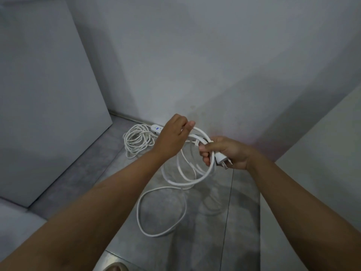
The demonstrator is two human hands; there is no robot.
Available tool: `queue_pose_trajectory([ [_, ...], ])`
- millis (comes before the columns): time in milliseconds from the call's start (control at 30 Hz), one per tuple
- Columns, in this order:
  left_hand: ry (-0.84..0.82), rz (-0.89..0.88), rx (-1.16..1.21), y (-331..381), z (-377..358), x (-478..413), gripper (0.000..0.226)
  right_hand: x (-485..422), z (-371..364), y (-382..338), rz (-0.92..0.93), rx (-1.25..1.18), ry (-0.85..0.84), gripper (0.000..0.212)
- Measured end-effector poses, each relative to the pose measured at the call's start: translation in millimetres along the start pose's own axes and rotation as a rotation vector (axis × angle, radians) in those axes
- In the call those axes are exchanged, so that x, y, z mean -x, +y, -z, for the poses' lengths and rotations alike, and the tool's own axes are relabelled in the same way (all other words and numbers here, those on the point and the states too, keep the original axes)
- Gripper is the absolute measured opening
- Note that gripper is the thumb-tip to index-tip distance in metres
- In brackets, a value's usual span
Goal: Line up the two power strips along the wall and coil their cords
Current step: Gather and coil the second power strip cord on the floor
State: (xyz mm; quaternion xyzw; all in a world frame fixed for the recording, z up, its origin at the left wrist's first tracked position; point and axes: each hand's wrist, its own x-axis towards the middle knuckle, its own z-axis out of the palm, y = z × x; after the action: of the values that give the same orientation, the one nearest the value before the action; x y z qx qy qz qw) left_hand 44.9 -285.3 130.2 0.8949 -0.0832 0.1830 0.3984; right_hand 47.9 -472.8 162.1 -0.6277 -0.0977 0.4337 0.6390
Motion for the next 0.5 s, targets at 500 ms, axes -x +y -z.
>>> queue_pose_trajectory([
  [500, -0.198, 0.724, 0.890, -11, -16, 24, 0.088, -1, 11, -22, 0.223, -0.683, -0.162, 0.024],
])
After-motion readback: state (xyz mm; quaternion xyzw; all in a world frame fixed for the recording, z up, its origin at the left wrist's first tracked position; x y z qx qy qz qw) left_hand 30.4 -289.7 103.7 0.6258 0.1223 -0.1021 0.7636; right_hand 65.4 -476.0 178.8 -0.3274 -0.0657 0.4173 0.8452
